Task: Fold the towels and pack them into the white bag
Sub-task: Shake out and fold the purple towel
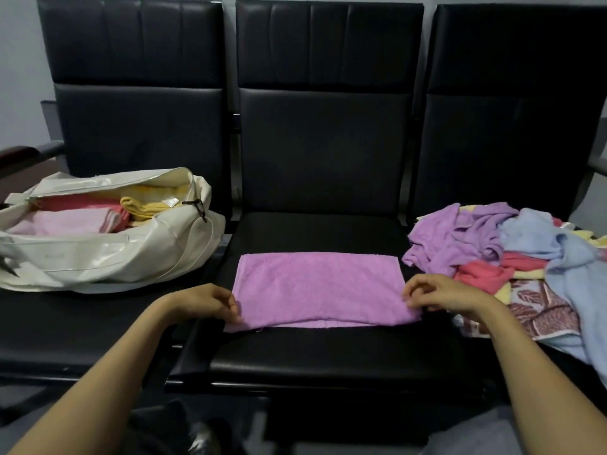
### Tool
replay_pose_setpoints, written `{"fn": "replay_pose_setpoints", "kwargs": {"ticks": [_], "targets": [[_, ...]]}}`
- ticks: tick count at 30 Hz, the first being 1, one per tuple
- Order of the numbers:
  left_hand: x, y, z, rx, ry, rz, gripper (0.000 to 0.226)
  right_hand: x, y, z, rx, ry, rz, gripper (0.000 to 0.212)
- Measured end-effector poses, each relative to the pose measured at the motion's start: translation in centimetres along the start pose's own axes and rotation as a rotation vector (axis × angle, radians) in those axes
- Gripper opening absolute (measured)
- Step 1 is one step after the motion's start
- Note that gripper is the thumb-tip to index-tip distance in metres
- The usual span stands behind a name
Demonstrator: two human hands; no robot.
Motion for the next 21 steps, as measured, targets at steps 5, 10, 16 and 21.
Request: {"fn": "replay_pose_setpoints", "kwargs": {"ticks": [5, 10, 16, 21], "targets": [[0.7, 2.2, -2.9, -0.524, 0.138, -0.140, 0.037, 2.9, 1.1, 0.0, -0.294, -0.504, -0.111, 0.013], [0.9, 4.8, -1.6, -0.442, 0.133, -0.298, 0.045, 6.2, 3.0, 6.3, -0.087, -0.616, -0.303, 0.018], [-0.8, 5.1, -1.8, -0.433, -0.081, -0.229, 0.028, 5.8, 5.0, 10.1, 0.126, -0.864, -0.144, 0.056], [-4.0, 4.1, -2.4, -0.373, -0.603, -0.001, 0.034, 5.5, 5.8, 13.3, 0.156, -0.917, -0.093, 0.057]]}}
Point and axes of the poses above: each hand's wrist, its own y-axis towards the middle knuckle, its own z-axis out of the palm, x = y × z, the point moved 7 cm from there along y, towards the middle knuckle, and after that the axes turned 1 degree about z, right-handed, at the moved point
